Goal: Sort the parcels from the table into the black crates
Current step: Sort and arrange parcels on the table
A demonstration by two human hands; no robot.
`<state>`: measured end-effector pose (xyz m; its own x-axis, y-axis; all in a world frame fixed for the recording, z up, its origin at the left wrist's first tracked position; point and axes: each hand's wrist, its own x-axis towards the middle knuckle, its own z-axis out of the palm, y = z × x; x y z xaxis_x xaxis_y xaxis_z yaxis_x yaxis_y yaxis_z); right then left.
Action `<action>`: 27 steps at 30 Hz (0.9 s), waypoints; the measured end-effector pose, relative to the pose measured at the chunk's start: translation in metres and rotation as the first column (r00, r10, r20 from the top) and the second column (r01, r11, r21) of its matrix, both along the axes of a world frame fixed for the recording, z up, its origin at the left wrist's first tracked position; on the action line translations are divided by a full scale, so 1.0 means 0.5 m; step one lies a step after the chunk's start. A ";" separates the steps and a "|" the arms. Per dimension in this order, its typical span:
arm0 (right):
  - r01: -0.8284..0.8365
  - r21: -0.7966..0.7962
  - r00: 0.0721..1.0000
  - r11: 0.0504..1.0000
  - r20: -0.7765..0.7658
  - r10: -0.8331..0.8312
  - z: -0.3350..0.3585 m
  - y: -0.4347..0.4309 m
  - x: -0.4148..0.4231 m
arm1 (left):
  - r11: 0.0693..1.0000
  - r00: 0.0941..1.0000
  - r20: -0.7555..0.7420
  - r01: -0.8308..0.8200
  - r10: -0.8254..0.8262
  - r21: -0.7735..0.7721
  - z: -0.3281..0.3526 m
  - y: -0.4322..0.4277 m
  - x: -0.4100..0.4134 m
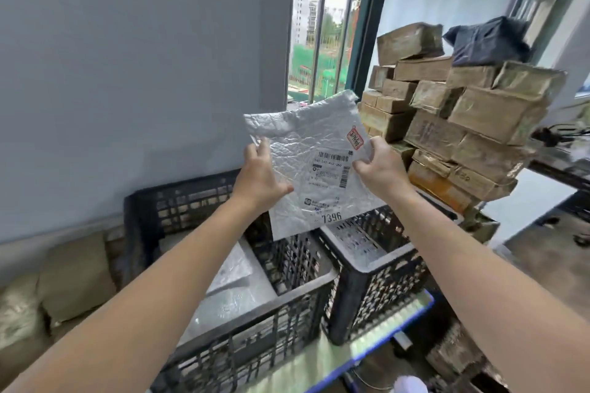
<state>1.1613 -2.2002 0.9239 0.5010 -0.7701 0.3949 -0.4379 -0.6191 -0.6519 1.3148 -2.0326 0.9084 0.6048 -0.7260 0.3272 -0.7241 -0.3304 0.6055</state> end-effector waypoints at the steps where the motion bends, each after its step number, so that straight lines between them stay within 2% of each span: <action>1: 0.012 -0.005 1.000 1.000 -0.017 -0.012 -0.005 -0.027 0.005 | 1.000 1.000 -0.007 0.012 -0.012 0.024 -0.007 -0.032 0.006; 8: 0.082 -0.066 0.985 0.995 -0.149 -0.091 -0.044 -0.217 0.029 | 0.988 0.996 -0.081 0.046 -0.034 0.150 -0.045 -0.230 0.031; 12: 0.068 -0.117 0.925 0.991 -0.366 -0.106 -0.090 -0.329 0.057 | 0.939 0.996 -0.084 0.025 0.004 0.344 -0.079 -0.344 0.034; 16: -0.081 -0.029 0.830 0.996 -0.555 0.051 -0.163 -0.419 0.103 | 0.848 0.998 -0.043 -0.008 0.036 0.529 -0.126 -0.438 0.038; 20: -0.248 0.114 0.618 0.962 -0.746 0.248 -0.266 -0.492 0.148 | 0.699 0.993 -0.031 -0.058 0.113 0.713 -0.210 -0.515 0.056; 22: -0.266 0.207 0.562 0.942 -0.761 0.326 -0.314 -0.525 0.170 | 0.627 0.986 -0.017 -0.093 0.167 0.774 -0.262 -0.546 0.073; 25: -0.358 0.251 0.486 0.899 -0.772 0.409 -0.382 -0.559 0.210 | 0.552 0.969 -0.028 -0.115 0.245 0.826 -0.322 -0.573 0.093; 27: -0.388 0.278 0.475 0.879 -0.757 0.450 -0.426 -0.564 0.233 | 0.499 0.975 0.016 -0.127 0.221 0.857 -0.357 -0.585 0.102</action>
<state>1.2778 -2.4822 0.7110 0.8487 -0.3877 -0.3599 -0.4826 -0.8460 -0.2268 1.3659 -2.3250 0.7301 0.7415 -0.5029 -0.4441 -0.5542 -0.8322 0.0170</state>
